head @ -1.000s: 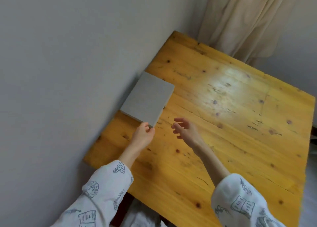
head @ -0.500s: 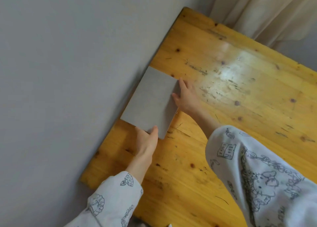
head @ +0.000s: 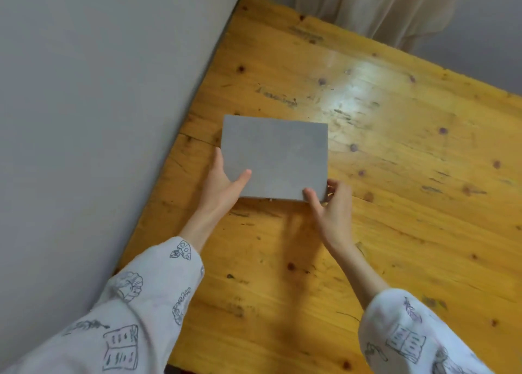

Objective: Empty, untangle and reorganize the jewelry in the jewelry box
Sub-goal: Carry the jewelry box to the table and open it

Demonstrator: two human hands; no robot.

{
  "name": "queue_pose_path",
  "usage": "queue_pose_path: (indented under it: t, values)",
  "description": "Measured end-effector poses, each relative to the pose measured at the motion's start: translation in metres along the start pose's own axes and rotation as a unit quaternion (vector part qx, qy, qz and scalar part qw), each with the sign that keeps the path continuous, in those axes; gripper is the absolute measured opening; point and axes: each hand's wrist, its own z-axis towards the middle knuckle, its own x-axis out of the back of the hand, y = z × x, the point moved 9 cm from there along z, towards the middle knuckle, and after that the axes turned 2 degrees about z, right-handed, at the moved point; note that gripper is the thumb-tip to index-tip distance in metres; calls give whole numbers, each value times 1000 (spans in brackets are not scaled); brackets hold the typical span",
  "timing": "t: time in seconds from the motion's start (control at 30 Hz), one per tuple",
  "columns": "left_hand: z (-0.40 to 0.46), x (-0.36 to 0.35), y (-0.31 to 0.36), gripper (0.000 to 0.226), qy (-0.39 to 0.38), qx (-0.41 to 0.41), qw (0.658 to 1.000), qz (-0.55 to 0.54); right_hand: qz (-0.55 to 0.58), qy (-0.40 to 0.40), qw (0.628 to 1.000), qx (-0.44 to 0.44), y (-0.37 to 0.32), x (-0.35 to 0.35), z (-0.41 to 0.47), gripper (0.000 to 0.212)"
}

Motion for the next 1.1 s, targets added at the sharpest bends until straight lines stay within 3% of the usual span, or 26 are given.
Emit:
queue_pose_path:
  t: [0.07,0.13,0.27,0.33,0.4,0.63,0.77,1.1]
  values:
    - [-8,-18,1,92,-9,-36,995,93,4,29,1000,-5,12,10,-10,45]
    - [-24,-30,6,101,0,-117,969,219,8,49,999,9,17,17,-15,45]
    - [-53,-54,19,98,35,-349,815,461,-28,44,982,182,-9,12,-15,47]
    - [-57,-61,21,87,75,-416,768,481,-54,21,963,264,-16,-1,-17,41]
    - [-60,-68,20,76,114,-460,741,476,-54,17,955,290,-11,-8,-16,40]
    - [-64,-77,19,53,214,-466,725,460,-77,21,934,348,-1,-9,-18,48]
    - [-69,-76,20,50,210,-486,711,463,-134,13,915,381,0,-12,-19,70]
    - [-103,-79,12,57,165,-494,672,526,-125,33,915,382,8,-11,-47,58]
